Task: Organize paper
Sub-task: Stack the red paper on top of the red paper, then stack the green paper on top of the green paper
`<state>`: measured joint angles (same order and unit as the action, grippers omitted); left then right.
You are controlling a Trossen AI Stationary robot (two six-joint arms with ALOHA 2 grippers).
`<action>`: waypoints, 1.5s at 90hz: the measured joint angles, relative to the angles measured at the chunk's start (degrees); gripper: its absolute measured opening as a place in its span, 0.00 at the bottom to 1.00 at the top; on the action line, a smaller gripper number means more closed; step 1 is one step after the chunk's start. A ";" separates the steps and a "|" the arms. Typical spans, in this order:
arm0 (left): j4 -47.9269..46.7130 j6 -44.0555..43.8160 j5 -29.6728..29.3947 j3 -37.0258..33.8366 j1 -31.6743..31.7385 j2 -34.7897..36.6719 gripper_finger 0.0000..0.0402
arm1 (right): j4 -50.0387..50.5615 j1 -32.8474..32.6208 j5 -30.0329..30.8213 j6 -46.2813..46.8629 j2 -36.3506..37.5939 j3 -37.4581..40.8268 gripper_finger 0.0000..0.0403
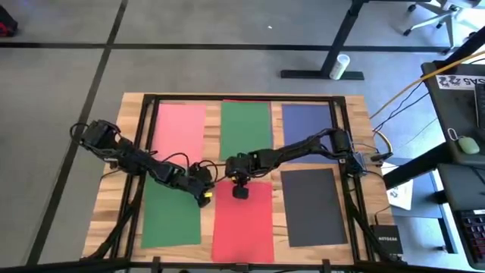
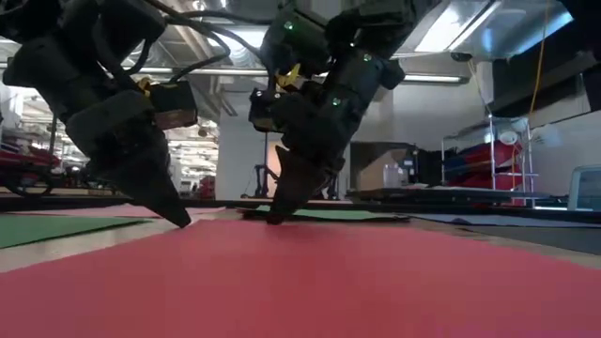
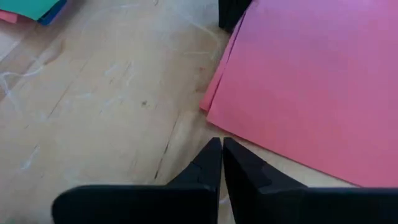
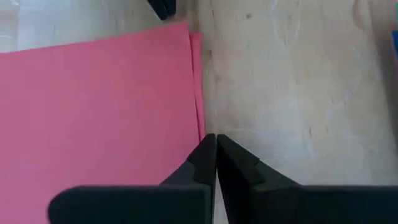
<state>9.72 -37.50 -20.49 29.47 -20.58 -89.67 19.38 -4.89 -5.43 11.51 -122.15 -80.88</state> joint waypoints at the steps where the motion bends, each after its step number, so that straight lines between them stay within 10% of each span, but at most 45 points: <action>1: 0.00 0.00 0.00 0.00 0.00 0.00 0.00 | -0.01 0.00 -0.08 0.00 0.00 0.00 0.00; 82: -0.02 -0.22 -0.13 0.09 -0.80 0.00 0.00 | 2.10 0.00 0.93 -4.04 -0.02 -3.06 0.00; 135: 0.04 -7.53 -8.74 0.09 -12.85 1.18 0.00 | 14.74 2.55 19.94 -8.87 -0.01 -8.50 0.12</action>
<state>9.76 -45.02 -29.23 29.56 -33.43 -88.49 34.12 -2.34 14.51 2.63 -122.16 -89.38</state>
